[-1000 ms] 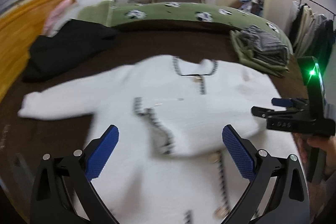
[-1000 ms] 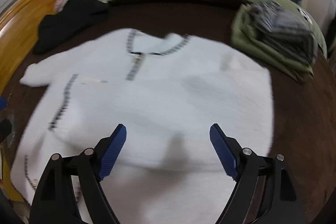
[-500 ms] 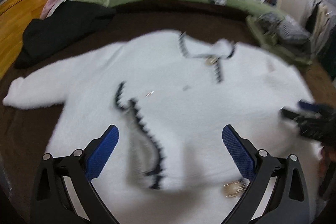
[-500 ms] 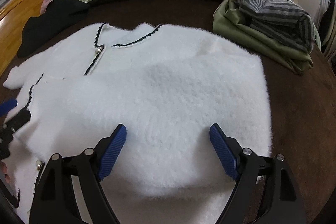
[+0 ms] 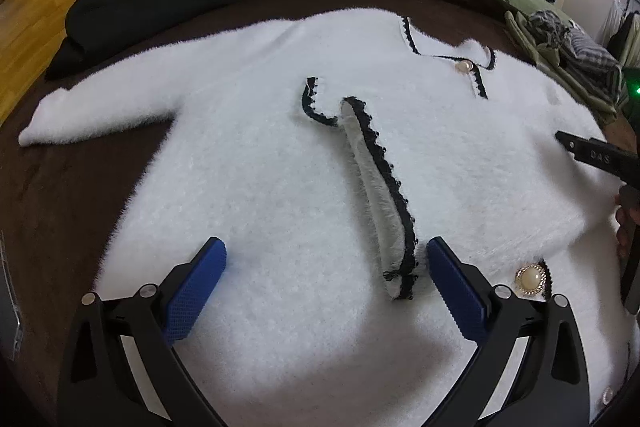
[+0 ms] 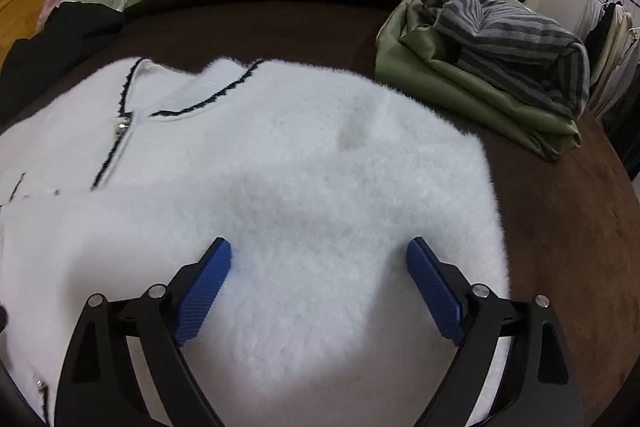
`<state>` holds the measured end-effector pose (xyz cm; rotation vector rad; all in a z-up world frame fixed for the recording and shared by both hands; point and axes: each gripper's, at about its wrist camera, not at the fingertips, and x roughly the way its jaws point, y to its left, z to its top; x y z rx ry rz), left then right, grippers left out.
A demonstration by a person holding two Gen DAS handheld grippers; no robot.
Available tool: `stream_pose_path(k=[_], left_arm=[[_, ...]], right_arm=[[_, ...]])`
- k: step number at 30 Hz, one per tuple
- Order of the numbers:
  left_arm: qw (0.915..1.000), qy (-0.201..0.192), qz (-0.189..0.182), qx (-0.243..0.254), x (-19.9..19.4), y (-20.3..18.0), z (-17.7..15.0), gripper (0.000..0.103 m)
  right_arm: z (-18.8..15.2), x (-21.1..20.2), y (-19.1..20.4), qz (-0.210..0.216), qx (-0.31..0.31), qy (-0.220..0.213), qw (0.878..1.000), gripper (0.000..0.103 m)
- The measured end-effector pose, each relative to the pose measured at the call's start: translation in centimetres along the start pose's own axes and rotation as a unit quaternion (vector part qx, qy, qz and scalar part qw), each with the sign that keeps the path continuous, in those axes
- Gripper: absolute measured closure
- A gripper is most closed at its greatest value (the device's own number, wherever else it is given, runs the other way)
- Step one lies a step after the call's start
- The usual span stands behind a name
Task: Fold large clothes
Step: 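Move the left tool over the cardigan toward the other sleeve, then grasp the other sleeve cuff with the left tool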
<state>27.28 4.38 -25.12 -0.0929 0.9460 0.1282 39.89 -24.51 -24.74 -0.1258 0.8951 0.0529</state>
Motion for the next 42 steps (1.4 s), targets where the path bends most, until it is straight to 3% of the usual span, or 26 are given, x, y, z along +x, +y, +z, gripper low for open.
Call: stream_pose_path(k=[12, 15, 20, 27, 31, 36, 42], left_arm=[[0.9999, -0.001, 0.0, -0.013, 0.0, -0.1, 0.2, 0.006], [0.9998, -0.012, -0.01, -0.01, -1.1, 0.3, 1.0, 0.006], [0.9988, -0.044, -0.012, -0.018, -3.9, 2.7, 3.7, 0.006], [0.9951, -0.073, 0.027, -0.061, -6.3, 11.8, 6.9, 0.006], [0.9896, -0.065, 0.035, -0.124, -5.5, 19.0, 7.4, 0.006], [0.9763, -0.053, 0.071, -0.197, -2.8, 27.4, 7.0, 0.006], [0.9461, -0.066, 0.066, -0.31, 0.0, 36.0, 5.8, 0.007]], right_arm=[[-0.3, -0.3, -0.1, 0.001, 0.003, -0.015, 1.0, 0.013], [-0.4, -1.7, 0.1, -0.01, 0.009, -0.046, 0.999, 0.013], [-0.1, -6.0, -0.1, 0.02, 0.062, -0.105, 0.992, 0.013], [1.6, -9.2, 3.4, 0.05, 0.053, -0.127, 0.989, 0.013], [1.8, -9.7, 6.4, 0.061, 0.031, -0.131, 0.989, 0.013], [1.3, -9.6, 9.9, 0.077, 0.007, -0.131, 0.988, 0.013], [0.3, -9.4, 12.7, 0.092, -0.03, -0.131, 0.987, 0.013]])
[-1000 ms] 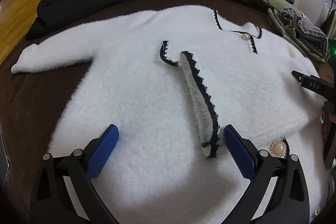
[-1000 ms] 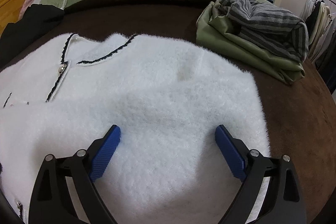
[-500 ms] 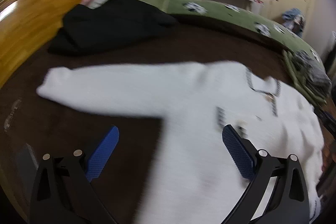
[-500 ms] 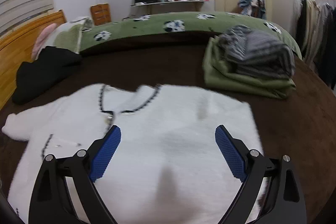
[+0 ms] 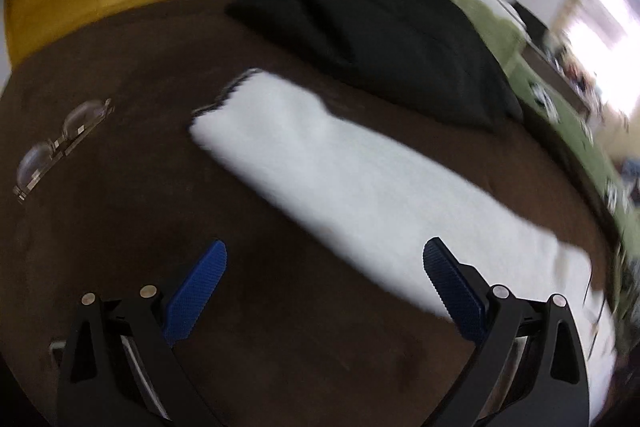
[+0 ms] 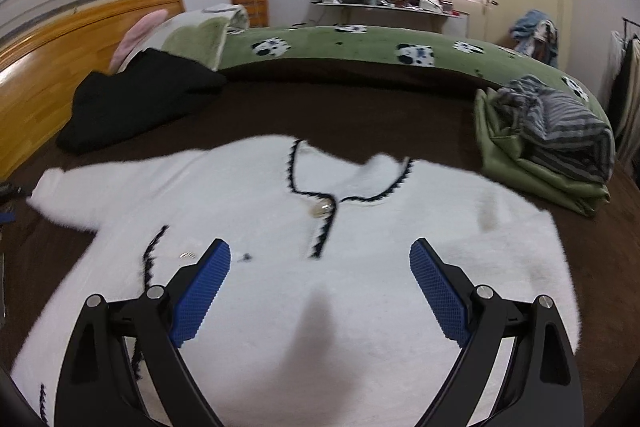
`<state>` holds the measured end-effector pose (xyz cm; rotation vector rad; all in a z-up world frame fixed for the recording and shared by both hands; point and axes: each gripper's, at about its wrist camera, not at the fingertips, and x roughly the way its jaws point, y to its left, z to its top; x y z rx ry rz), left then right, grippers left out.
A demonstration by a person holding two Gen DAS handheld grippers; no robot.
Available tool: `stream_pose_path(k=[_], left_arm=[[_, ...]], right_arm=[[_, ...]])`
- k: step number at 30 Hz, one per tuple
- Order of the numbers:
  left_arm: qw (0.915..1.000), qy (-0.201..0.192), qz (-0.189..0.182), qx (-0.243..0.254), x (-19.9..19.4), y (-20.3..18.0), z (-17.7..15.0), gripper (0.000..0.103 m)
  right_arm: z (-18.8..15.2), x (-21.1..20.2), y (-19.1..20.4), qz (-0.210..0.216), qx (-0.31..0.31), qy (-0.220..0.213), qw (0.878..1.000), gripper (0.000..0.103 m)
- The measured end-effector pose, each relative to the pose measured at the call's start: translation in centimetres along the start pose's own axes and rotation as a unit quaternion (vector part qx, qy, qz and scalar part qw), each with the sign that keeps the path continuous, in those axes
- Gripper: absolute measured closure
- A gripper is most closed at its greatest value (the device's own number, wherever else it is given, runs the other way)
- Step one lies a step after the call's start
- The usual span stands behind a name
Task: Fold large clothes
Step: 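Grasp the other sleeve cuff with the left tool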
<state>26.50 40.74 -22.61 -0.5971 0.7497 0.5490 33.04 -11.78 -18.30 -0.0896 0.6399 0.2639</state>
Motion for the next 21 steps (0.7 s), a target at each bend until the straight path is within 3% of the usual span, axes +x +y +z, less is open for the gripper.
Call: stream_pose_path(k=[2, 5, 10, 17, 20, 21], left_arm=[[0.9995, 0.0, -0.005, -0.032, 1.1, 1.6, 0.8, 0.007], [0.9992, 0.002, 0.001, -0.041, 2.3, 2.6, 1.8, 0.007], [0.9962, 0.037, -0.013, -0.078, 5.4, 4.3, 3.1, 0.007], [0.998, 0.03, 0.002, -0.056, 6.6, 3.2, 4.3, 0.007], [0.9982, 0.025, 0.014, -0.053, 6.8, 3.0, 4.5, 0.02], [0.998, 0.024, 0.026, -0.052, 6.7, 2.9, 4.5, 0.037]], right_arm=[[-0.2, -0.4, 0.6, -0.001, -0.011, -0.008, 1.0, 0.013], [-0.1, -0.7, 1.1, 0.005, -0.013, -0.015, 1.0, 0.013], [0.5, -1.3, 1.7, 0.014, -0.012, -0.03, 0.999, 0.013], [0.7, -1.7, 2.5, 0.026, -0.016, -0.043, 0.999, 0.012], [0.5, -1.6, 2.9, 0.03, -0.02, -0.041, 0.999, 0.012], [0.4, -1.6, 3.2, 0.032, -0.026, -0.037, 0.998, 0.012]])
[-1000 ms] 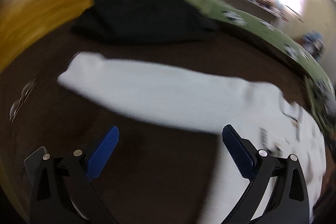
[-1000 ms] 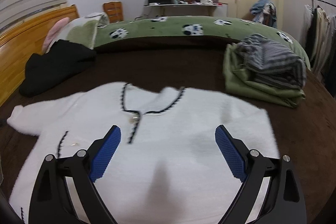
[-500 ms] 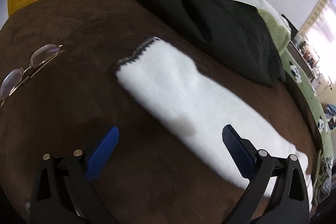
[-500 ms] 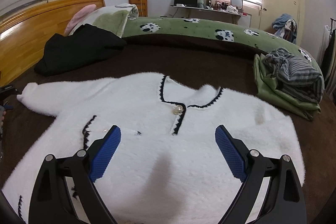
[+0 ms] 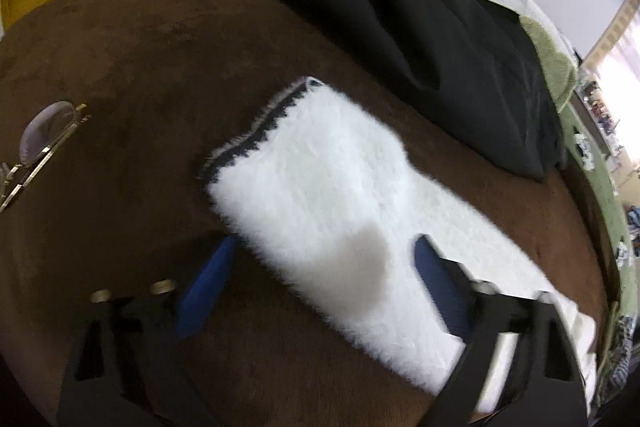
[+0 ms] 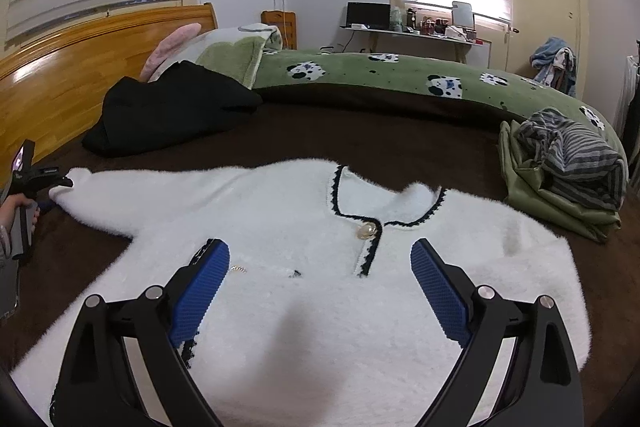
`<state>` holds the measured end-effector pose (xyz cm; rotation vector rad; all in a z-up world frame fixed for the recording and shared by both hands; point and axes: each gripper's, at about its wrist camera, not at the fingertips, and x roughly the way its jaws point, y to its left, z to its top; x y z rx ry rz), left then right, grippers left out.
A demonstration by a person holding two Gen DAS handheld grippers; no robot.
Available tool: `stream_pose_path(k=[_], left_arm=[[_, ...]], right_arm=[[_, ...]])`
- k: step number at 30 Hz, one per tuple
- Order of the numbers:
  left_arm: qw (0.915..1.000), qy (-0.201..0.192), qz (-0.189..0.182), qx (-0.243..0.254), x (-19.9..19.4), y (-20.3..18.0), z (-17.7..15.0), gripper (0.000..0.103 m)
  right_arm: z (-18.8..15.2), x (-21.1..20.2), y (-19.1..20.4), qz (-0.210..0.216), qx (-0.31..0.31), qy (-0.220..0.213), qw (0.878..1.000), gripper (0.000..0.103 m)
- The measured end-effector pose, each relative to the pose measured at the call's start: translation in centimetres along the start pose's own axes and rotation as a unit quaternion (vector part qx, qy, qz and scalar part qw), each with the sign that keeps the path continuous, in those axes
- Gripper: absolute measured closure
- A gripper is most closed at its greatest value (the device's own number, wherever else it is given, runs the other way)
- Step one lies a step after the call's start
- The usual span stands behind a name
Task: Fold large clothes
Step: 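Grasp the other sleeve cuff with the left tool, then lift the sleeve with the left tool, fold it across the front, release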
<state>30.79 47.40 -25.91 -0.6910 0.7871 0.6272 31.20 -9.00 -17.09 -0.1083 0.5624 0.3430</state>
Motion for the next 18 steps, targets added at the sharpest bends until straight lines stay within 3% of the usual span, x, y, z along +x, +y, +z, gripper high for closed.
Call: stream_pose_path(k=[2, 4, 6, 10, 15, 18], left_arm=[[1.0, 0.001, 0.004, 0.0, 0.0, 0.3, 0.3, 0.05], [1.0, -0.002, 0.001, 0.007, -0.3, 0.2, 0.5, 0.074], [0.9998, -0.015, 0.002, 0.016, -1.1, 0.3, 0.4, 0.087], [0.9974, -0.045, 0.004, 0.056, -3.1, -2.0, 0.5, 0.091], [0.9936, -0.066, -0.026, 0.088, -6.5, -4.1, 1.6, 0.091], [0.9881, -0.094, -0.033, 0.117, -8.9, -5.9, 2.2, 0.091]], right_arm=[[-0.1, 0.1, 0.5, 0.003, -0.008, 0.001, 1.0, 0.012], [-0.2, 0.2, 1.0, 0.005, -0.016, 0.003, 1.0, 0.012], [-0.1, 0.4, 1.5, 0.014, -0.022, 0.006, 1.0, 0.012], [1.1, 2.0, 3.6, 0.049, -0.031, 0.011, 0.998, 0.012], [3.7, 7.8, 8.7, 0.094, -0.077, 0.068, 0.99, 0.012], [4.2, 12.1, 11.6, 0.096, -0.104, 0.102, 0.985, 0.012]])
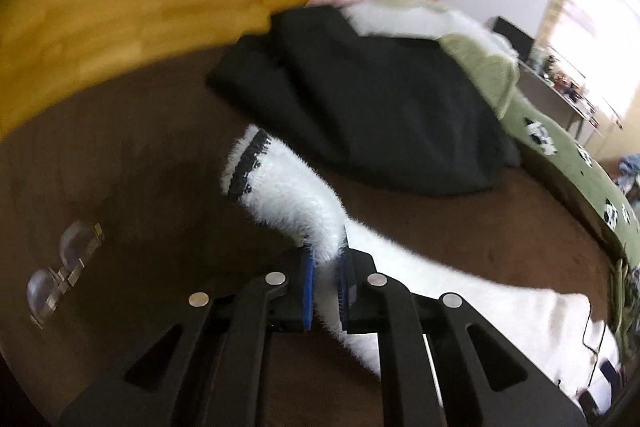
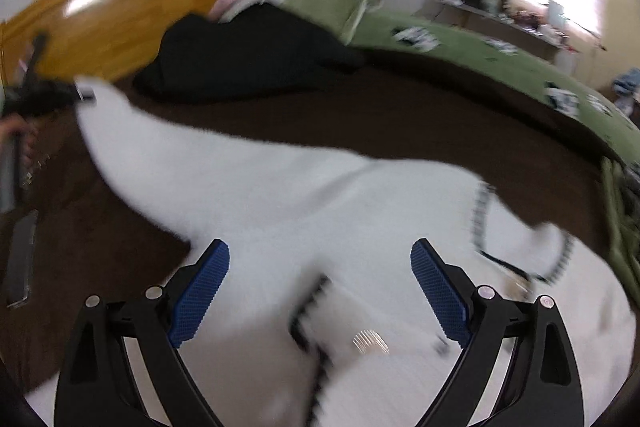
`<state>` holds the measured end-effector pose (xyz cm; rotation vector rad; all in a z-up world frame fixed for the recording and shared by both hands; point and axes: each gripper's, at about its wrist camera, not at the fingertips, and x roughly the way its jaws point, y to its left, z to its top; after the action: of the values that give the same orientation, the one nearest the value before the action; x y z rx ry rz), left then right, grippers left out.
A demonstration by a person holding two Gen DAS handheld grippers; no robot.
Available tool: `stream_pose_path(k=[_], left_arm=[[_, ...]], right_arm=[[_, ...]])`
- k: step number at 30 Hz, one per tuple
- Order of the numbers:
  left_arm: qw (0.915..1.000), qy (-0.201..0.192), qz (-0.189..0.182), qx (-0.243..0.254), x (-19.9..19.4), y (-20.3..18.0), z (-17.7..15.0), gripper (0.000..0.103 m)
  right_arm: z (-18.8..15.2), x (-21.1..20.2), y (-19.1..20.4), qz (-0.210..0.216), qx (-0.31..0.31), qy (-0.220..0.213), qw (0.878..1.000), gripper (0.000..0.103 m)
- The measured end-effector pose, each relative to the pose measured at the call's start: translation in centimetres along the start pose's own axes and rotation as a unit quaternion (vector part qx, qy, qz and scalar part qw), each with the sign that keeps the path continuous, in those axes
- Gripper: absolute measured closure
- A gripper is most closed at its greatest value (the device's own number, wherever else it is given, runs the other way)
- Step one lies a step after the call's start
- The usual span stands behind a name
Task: Fold large clothes
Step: 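Lift the sleeve with the left tool, fold it across the front, release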
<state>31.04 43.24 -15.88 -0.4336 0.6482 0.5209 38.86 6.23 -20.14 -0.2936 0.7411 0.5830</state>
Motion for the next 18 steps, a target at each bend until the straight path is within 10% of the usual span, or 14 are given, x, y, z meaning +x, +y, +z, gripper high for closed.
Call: stream_pose_path(k=[18], left_arm=[[0.9925, -0.046, -0.082, 0.077, -6.1, -7.6, 2.3, 0.091]], right_arm=[[-0.2, 8.7, 0.6, 0.022, 0.037, 0.098, 0.994, 0.006]])
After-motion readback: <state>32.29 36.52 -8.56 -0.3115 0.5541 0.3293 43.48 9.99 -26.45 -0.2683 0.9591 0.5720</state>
